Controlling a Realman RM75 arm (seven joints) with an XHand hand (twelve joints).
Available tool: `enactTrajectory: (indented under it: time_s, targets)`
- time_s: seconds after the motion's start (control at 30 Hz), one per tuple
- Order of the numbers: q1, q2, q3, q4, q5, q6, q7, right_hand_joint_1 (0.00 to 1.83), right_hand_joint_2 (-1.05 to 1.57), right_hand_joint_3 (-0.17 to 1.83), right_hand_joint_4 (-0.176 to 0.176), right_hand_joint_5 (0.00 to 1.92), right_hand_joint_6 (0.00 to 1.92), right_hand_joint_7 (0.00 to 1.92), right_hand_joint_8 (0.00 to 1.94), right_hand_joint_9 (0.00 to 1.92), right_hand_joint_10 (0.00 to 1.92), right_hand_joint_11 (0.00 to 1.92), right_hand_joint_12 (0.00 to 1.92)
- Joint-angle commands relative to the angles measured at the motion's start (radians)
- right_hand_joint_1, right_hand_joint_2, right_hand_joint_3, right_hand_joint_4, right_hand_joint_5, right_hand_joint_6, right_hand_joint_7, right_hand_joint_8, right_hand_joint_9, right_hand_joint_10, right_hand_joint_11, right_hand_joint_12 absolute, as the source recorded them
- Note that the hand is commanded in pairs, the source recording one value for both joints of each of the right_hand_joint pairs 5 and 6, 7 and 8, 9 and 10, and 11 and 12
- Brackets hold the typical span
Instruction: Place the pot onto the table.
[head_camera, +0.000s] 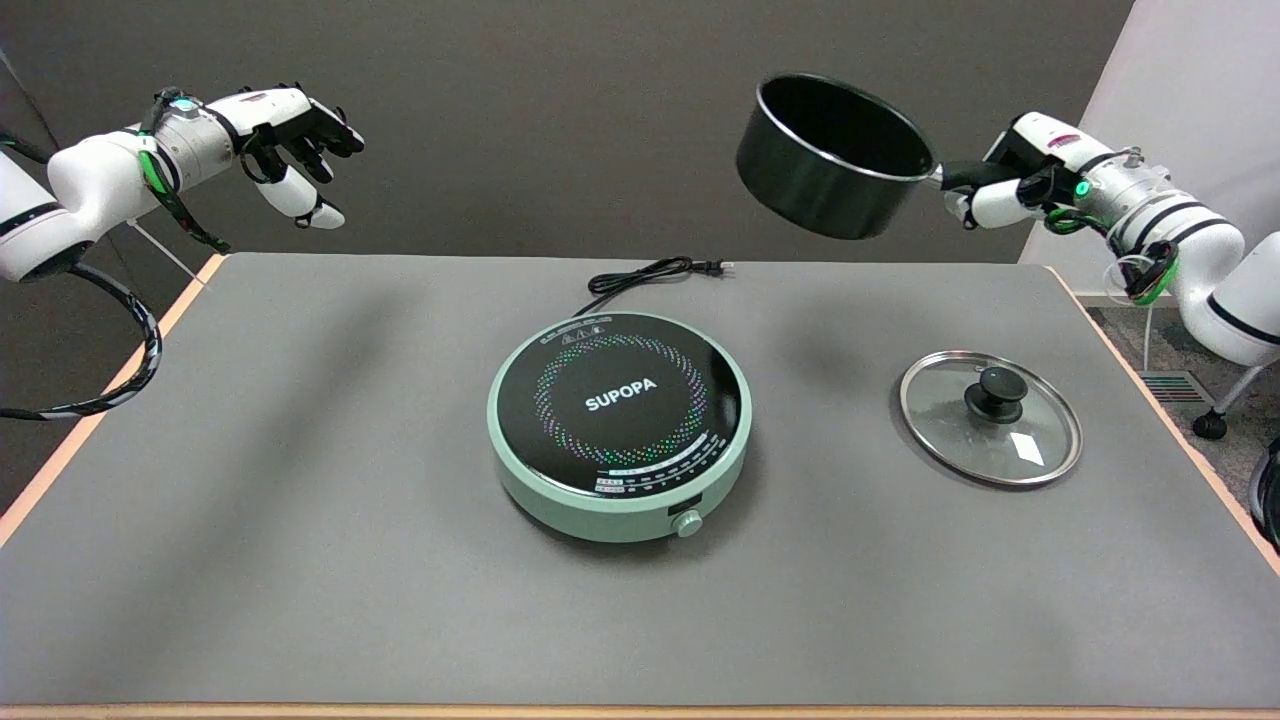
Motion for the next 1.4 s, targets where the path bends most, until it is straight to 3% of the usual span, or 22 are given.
enactTrajectory:
  time_s: [0.03,0.13,0.17,0.43,1.4]
  targets:
    - [0.193,-0.029,-0.137,-0.279,-0.016,0.029,-0.029,1.02,1.13,0.65,-0.095,1.70,1.70,1.70,1.70,1.70,1.70,1.70,1.70]
    - [0.281,-0.021,-0.269,-0.279,0.083,0.027,-0.095,1.02,1.13,0.65,-0.095,1.70,1.70,1.70,1.70,1.70,1.70,1.70,1.70]
    - [0.262,-0.053,-0.197,-0.378,-0.016,0.029,-0.029,1.02,1.13,0.65,-0.095,1.70,1.70,1.70,1.70,1.70,1.70,1.70,1.70]
    - [0.315,-0.088,-0.242,-0.504,-0.019,0.029,-0.034,1.02,1.13,0.65,-0.093,1.71,1.71,1.71,1.71,1.71,1.71,1.71,1.71]
    - [0.213,-0.092,-0.305,-0.411,-0.077,0.088,-0.036,1.03,1.13,0.65,-0.086,1.74,1.74,1.74,1.74,1.74,1.74,1.74,1.74]
